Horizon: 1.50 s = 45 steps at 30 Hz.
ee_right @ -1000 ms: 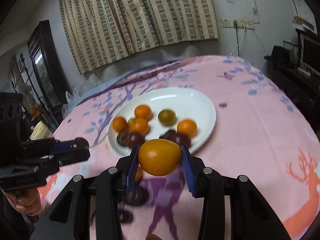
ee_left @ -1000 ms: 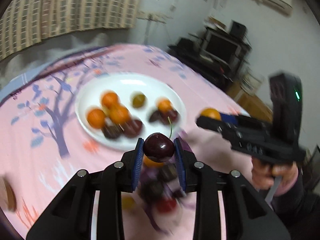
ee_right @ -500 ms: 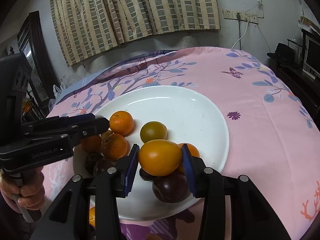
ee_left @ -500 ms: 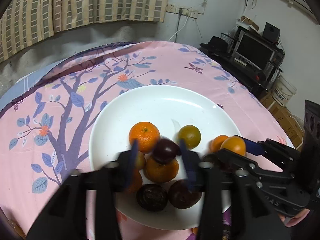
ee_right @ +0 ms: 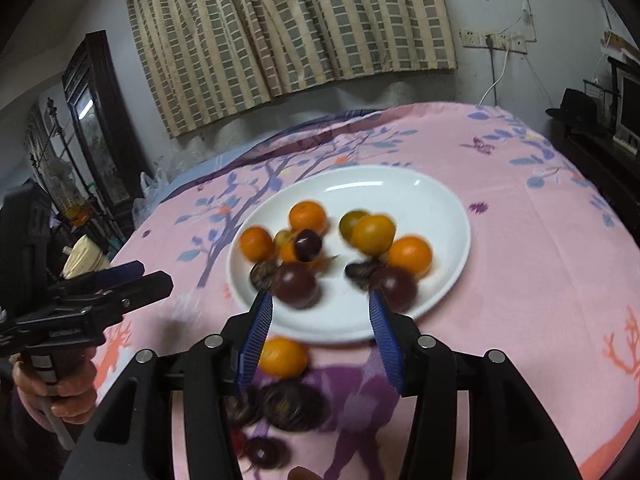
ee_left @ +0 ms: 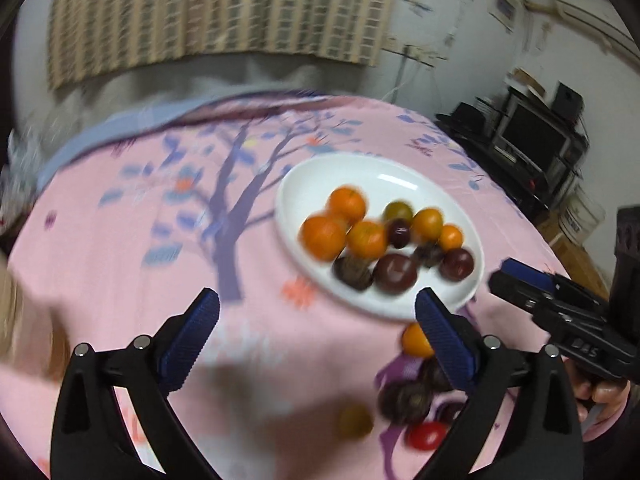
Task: Organize fruits
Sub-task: 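Carry both fruits over the plate and open both grippers, then grasp a dark brown fruit with the right gripper while the left gripper grasps a small yellow-green fruit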
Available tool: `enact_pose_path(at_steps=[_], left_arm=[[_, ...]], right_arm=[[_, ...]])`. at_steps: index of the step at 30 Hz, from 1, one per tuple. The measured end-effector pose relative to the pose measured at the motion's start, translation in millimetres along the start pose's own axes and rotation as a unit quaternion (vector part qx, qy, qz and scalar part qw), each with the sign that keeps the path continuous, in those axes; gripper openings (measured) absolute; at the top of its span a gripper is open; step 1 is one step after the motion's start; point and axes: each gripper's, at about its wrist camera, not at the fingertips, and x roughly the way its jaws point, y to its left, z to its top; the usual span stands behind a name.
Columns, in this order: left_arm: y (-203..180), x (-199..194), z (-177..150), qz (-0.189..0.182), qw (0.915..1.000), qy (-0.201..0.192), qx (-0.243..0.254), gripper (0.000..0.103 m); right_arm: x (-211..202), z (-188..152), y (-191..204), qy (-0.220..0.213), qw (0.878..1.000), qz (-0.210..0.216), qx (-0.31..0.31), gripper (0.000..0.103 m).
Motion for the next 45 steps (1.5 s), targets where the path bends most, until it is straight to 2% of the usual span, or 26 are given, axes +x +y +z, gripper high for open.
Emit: enact_pose_path(at_steps=[3, 7, 14, 19, 23, 28, 30, 33, 34, 37, 38, 40, 42, 44, 45], left_arm=[[15, 0, -23, 0.010, 0.9996, 0.011, -0.022, 0.097], [25, 3, -40, 0.003, 0.9986, 0.037, -0.038, 0.097], [20, -5, -44, 0.006, 0.9995, 0.023, -0.022, 0.097], [19, -7, -43, 0.005, 0.9995, 0.024, -0.021, 0.097], [20, -9, -42, 0.008, 0.9994, 0.023, -0.024, 0.097], [22, -9, -41, 0.007, 0.9993, 0.026, -0.027, 0.097], [21, -8, -41, 0.007, 0.9993, 0.028, -0.023, 0.097], [18, -11, -42, 0.015, 0.9996, 0.022, -0.011, 0.097], [16, -11, -43, 0.016, 0.9996, 0.021, -0.002, 0.097], [3, -9, -48, -0.006, 0.9971, 0.037, 0.067, 0.097], [-4, -10, -53, -0.005, 0.9947, 0.035, 0.097, 0.094], [-14, -9, -60, -0.012, 0.9901, 0.039, 0.134, 0.079], [-21, -5, -67, -0.036, 0.9859, 0.056, 0.154, 0.064], [-26, 0, -71, -0.048, 0.9826, 0.069, 0.166, 0.054], [-27, 2, -72, -0.049, 0.9819, 0.074, 0.168, 0.053]], right_arm=[[2, -17, 6, 0.025, 1.000, 0.011, 0.005, 0.051], [10, -34, 13, 0.062, 0.998, 0.014, -0.001, 0.051], [32, -51, 28, 0.113, 0.993, -0.007, -0.046, 0.051], [32, -54, 29, 0.112, 0.992, -0.016, -0.055, 0.051], [31, -56, 27, 0.137, 0.989, -0.010, -0.053, 0.049], [41, -58, 34, 0.119, 0.990, -0.034, -0.073, 0.051], [45, -61, 43, 0.111, 0.986, -0.059, -0.106, 0.048], [37, -60, 42, 0.113, 0.988, -0.042, -0.099, 0.045], [33, -57, 38, 0.108, 0.990, -0.036, -0.088, 0.045], [16, -45, 25, 0.070, 0.995, -0.036, -0.058, 0.045], [12, -42, 21, 0.062, 0.996, -0.038, -0.048, 0.045], [11, -41, 16, 0.063, 0.997, -0.039, -0.037, 0.045], [13, -41, 14, 0.070, 0.996, -0.040, -0.032, 0.045], [16, -42, 16, 0.077, 0.996, -0.040, -0.034, 0.045], [17, -43, 17, 0.079, 0.996, -0.037, -0.034, 0.045]])
